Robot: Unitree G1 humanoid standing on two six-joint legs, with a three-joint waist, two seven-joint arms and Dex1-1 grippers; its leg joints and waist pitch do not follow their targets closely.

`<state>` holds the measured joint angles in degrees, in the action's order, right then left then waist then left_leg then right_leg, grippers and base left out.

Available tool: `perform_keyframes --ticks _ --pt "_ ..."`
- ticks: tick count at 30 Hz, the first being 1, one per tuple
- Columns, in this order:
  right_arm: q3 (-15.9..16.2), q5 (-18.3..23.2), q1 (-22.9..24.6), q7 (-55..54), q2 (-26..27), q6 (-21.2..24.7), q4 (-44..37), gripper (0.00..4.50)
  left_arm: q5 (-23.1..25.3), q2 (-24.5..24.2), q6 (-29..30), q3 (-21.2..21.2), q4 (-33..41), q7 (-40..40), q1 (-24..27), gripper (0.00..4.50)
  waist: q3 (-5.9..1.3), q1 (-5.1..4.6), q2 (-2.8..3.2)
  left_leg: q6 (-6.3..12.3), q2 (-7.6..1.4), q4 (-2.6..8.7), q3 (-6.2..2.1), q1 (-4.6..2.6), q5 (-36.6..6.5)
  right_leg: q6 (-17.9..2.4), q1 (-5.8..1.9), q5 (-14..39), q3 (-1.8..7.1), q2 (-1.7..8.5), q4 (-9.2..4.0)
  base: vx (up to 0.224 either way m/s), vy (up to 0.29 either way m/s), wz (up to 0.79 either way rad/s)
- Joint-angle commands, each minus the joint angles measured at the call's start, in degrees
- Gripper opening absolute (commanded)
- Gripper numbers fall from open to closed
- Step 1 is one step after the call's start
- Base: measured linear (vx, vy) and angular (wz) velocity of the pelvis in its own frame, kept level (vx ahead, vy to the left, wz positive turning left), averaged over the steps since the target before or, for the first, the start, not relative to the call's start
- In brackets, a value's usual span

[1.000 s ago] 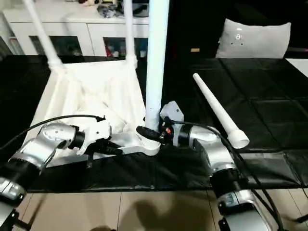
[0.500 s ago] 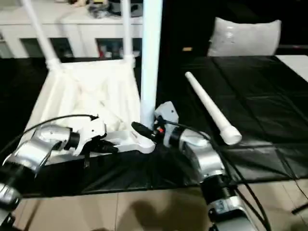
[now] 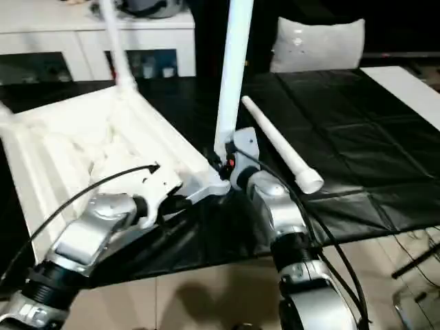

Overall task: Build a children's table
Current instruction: Insert table leg to table base

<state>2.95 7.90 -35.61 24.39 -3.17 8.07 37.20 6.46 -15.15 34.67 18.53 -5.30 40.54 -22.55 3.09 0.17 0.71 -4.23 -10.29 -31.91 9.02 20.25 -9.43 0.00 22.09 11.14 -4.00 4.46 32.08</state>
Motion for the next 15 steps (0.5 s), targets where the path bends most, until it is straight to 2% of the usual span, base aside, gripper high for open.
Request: perform_keyframes --ticks 1,6,7,9,11,14,15 --pt "2.0 -1.4 2.8 0.1 0.7 6.2 7.5 1.89 -0.2 -0.6 -2.2 2.4 3.6 2.4 -0.7 0.0 -1.78 0.37 0.62 -0.64 -2.14 4.89 -1.77 -0.44 -34.2 -5.6 -0.3 32.1 1.9 3.82 -5.34 0.0 0.0 0.0" --pt "1.3 -0.4 1.7 1.7 0.7 5.0 9.6 1.89 0.0 -2.2 -2.4 1.3 3.8 3.0 -0.4 0.0 -1.62 0.23 0.74 -1.01 -2.16 4.92 -1.81 -0.75 -35.4 -5.8 -0.17 32.5 1.79 3.72 -5.39 0.0 0.0 0.0" --pt "0.7 0.0 1.1 1.8 0.9 4.3 10.3 2.45 -0.1 -2.5 -2.3 1.2 4.1 3.0 -0.3 0.0 -1.7 0.2 0.73 -1.04 -2.14 4.87 -1.79 -0.79 -35.5 -5.8 -0.14 32.5 1.8 3.71 -5.37 0.0 0.0 0.0" --pt "0.1 0.0 0.6 1.9 1.0 4.0 10.9 2.62 -0.2 -2.9 -2.6 1.3 4.3 3.1 -0.3 0.0 -1.7 0.15 0.75 -0.97 -2.14 4.83 -1.83 -0.83 -35.9 -6.0 -0.07 32.8 1.79 3.78 -5.45 0.0 0.0 0.0" --pt "0.1 -0.5 0.1 2.1 0.8 3.5 11.5 2.69 -0.7 -3.6 -3.2 1.6 4.2 3.3 -0.3 0.0 -1.8 0.54 0.72 -0.97 -2.19 4.71 -1.59 -1.08 -35.2 -6.6 0.15 31.7 2.0 3.79 -5.49 0.0 0.0 0.0" --pt "0.3 -0.8 -0.4 3.7 0.2 2.5 11.5 3.12 -0.9 -4.4 -3.7 1.1 3.4 3.2 -0.6 0.0 -2.13 0.94 0.8 -0.71 -2.35 4.85 -1.3 -0.43 -31.3 -8.6 -0.39 25.1 2.36 3.59 -4.56 0.0 0.0 0.0" --pt "0.5 -0.8 -0.3 4.5 -0.1 2.2 11.3 3.12 -0.9 -4.4 -3.9 0.8 2.9 2.8 -0.8 0.0 -2.32 1.13 0.83 -0.52 -2.38 4.83 -1.14 -0.23 -29.7 -9.2 -0.66 22.8 2.45 3.59 -4.29 0.0 0.0 0.0"
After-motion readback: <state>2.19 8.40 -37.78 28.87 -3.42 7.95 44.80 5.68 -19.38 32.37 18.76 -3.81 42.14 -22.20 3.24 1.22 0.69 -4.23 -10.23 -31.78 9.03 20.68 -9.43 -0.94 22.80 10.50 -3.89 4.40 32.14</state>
